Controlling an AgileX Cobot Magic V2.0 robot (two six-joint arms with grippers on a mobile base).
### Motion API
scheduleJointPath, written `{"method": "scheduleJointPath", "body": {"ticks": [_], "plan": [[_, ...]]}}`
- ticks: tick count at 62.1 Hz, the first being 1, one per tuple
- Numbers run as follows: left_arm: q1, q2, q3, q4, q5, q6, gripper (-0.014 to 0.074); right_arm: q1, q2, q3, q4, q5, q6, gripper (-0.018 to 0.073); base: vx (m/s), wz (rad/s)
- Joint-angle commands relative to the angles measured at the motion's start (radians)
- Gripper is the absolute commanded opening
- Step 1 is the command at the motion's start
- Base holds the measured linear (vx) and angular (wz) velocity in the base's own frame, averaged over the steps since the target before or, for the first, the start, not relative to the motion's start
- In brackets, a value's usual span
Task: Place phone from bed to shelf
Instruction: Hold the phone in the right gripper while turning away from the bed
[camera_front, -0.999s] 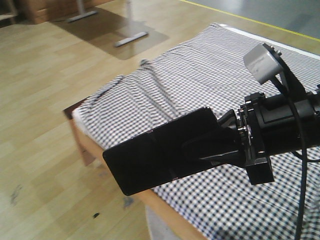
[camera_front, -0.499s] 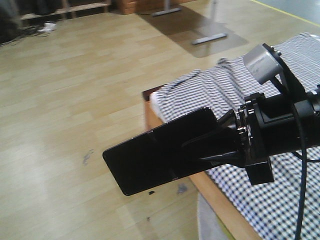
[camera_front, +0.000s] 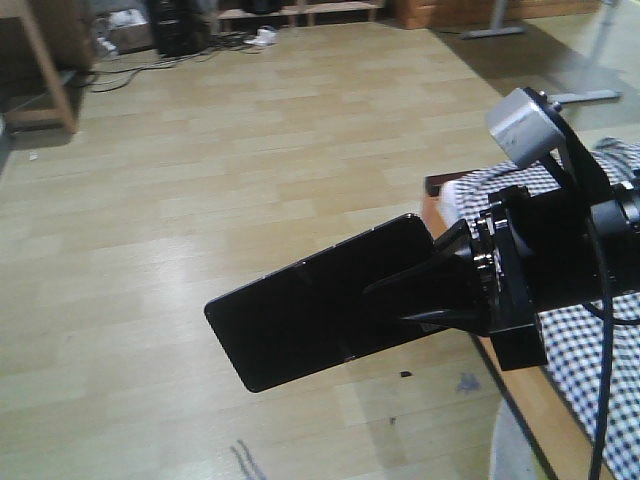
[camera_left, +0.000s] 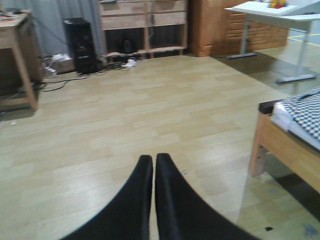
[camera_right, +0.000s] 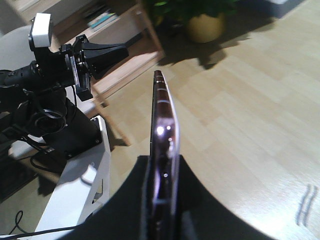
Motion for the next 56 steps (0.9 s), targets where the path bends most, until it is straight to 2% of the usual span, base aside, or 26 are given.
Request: {"method": "scheduleJointPath", "body": {"ticks": [1, 25, 56], "plan": [[-0.004, -0.005, 0.003, -0.009, -0.074, -0.004, 0.0001, -0.002, -0.025, -0.026, 0.095, 0.070, -0.007, -0.0001, -0.14, 0.54], [-0.004, -0.005, 0.003, -0.009, -0.074, -0.004, 0.0001, -0.002, -0.025, -0.026, 0.095, 0.070, -0.007, -0.0001, -0.10, 0.38], [-0.004, -0.005, 0.003, -0.009, -0.074, -0.004, 0.0001, -0.002, -0.025, -0.026, 0.095, 0.070, -0.007, -0.0001, 0.00, 0.02]]}}
